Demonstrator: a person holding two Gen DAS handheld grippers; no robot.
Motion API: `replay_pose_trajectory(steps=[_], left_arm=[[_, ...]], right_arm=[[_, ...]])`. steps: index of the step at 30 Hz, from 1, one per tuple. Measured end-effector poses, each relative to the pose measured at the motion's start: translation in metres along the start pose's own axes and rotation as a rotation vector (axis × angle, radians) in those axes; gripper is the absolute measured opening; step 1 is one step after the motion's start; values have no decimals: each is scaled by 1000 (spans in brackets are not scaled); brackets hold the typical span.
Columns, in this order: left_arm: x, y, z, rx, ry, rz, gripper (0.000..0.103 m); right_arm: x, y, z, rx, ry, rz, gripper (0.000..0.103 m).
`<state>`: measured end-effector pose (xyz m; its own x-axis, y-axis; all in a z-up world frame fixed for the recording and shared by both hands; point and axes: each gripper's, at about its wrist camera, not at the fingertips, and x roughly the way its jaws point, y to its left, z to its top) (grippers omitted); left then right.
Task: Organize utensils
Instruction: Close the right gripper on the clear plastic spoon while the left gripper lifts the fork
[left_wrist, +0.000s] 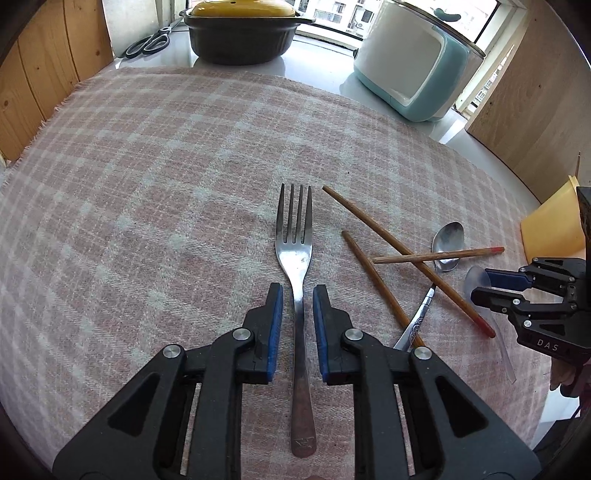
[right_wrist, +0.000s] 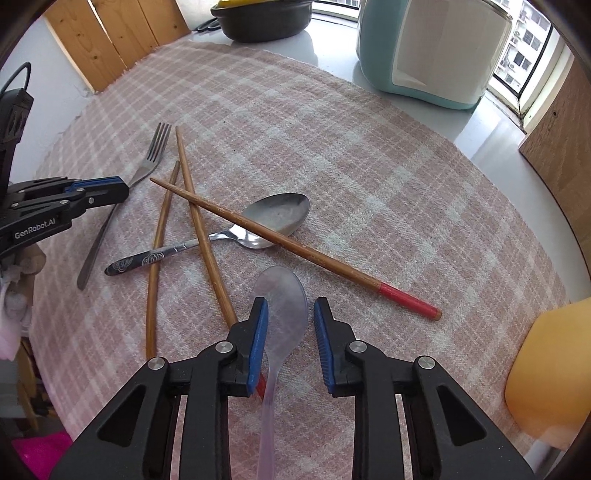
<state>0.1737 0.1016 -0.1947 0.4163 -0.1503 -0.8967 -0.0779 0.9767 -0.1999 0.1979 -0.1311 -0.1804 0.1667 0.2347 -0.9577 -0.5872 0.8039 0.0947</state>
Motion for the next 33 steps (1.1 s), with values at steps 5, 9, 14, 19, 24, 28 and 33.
replay_pose_trajectory(steps=[5, 9, 14, 19, 24, 28, 33], left_arm=[[0, 4, 18, 2, -19, -32, 39], [9, 7, 28, 19, -9, -32, 39], [22, 4, 34, 68, -4, -21, 39], [26, -3, 38, 122, -32, 3, 31], [28, -8, 38, 149, -49, 28, 26], [32, -16, 37, 169, -70, 66, 26], [33, -18, 37, 175, -78, 76, 24]], right_arm=[[0, -8, 2, 30, 10, 43, 18], [-2, -14, 0, 47, 12, 84, 18], [-2, -16, -1, 74, 7, 120, 25], [-1, -7, 1, 57, 4, 104, 33], [0, 3, 3, 26, 7, 48, 34], [3, 13, 3, -12, 11, -10, 35], [5, 23, 4, -51, 13, -67, 35]])
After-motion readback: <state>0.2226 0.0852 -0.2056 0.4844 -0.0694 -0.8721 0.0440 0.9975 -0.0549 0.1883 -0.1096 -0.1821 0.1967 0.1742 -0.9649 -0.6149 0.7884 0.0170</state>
